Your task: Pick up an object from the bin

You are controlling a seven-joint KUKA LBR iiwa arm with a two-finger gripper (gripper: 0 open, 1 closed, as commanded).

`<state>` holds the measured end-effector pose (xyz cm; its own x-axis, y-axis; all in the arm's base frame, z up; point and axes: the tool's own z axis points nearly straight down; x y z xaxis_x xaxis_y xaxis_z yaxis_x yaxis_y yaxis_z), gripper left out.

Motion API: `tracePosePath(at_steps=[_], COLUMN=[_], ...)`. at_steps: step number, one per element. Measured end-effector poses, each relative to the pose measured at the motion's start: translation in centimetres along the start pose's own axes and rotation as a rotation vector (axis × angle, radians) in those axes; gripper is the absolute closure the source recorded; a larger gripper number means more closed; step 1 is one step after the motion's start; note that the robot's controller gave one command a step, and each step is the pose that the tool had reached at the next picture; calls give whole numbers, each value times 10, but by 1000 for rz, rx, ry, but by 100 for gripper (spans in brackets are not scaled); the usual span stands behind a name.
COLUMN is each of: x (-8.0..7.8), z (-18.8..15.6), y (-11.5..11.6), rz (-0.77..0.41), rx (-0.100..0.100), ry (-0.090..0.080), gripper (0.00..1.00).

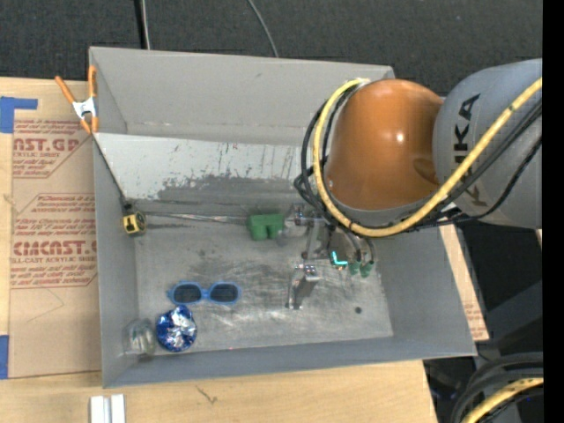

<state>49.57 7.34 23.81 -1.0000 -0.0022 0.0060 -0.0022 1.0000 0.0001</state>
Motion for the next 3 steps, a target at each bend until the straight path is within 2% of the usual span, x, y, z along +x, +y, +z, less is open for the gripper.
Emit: tracePosePath(at_steps=[1, 2, 3], x=[-32, -32, -16], z=[166, 163, 38], y=[43, 44, 59], rz=[32, 31, 21], rx=[-2, -4, -3], ry=[-14, -11, -14], gripper=[0, 100, 100])
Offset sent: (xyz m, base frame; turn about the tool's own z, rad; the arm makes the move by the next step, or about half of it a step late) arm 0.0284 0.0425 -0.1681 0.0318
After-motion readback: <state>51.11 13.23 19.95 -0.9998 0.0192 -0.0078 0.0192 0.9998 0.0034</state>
